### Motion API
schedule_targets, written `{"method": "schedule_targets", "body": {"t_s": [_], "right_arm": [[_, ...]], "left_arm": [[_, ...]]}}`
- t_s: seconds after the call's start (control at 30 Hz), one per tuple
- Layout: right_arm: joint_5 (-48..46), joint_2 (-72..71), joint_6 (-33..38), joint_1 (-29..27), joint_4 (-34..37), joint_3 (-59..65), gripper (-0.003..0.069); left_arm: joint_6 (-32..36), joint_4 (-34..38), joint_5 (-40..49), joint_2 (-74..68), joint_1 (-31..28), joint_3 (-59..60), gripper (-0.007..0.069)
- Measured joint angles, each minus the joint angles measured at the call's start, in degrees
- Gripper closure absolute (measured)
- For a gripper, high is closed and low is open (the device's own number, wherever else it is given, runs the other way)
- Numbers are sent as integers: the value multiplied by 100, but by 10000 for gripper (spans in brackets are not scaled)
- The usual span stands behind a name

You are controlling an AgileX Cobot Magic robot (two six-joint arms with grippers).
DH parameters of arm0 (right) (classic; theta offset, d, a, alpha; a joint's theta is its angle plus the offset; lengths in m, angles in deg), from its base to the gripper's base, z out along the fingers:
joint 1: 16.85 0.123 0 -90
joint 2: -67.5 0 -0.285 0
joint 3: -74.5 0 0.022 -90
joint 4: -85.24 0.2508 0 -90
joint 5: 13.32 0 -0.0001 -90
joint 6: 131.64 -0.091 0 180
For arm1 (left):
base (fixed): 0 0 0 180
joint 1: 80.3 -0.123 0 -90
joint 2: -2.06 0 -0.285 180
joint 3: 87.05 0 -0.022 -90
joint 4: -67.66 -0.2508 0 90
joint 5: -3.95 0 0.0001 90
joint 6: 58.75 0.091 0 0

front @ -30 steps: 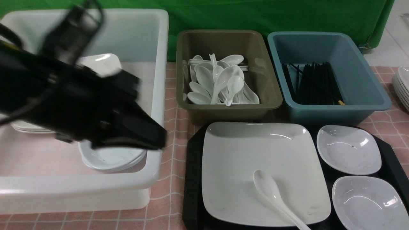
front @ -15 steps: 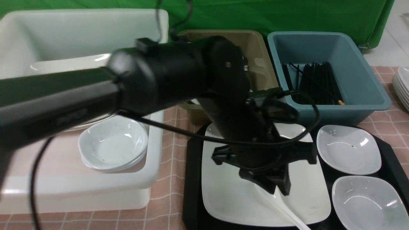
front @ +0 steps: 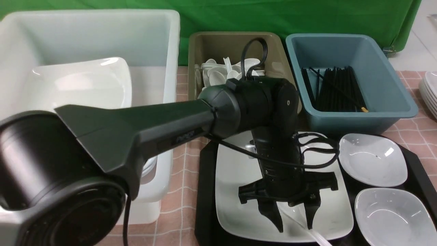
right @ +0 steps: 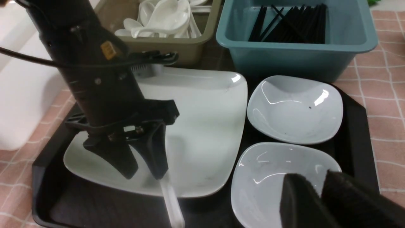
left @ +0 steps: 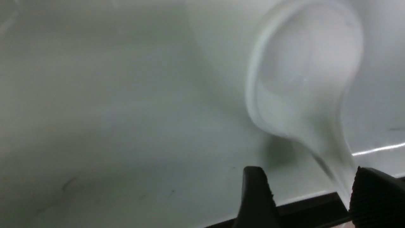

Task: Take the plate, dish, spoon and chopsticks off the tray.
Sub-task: Use the left arm to grab a soup spoon from the plate

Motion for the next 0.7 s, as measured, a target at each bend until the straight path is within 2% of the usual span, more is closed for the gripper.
{"method": "schedule_targets", "body": {"t_s": [0.3,0.7], "right_arm": [[-17,0,0,0,0,0,469],[-79,0,0,0,0,0,455]], "left_arm": [[-88,-39,-859,-37,0,0,228],[-145,-36,-852,-183,0,-55,228]]}}
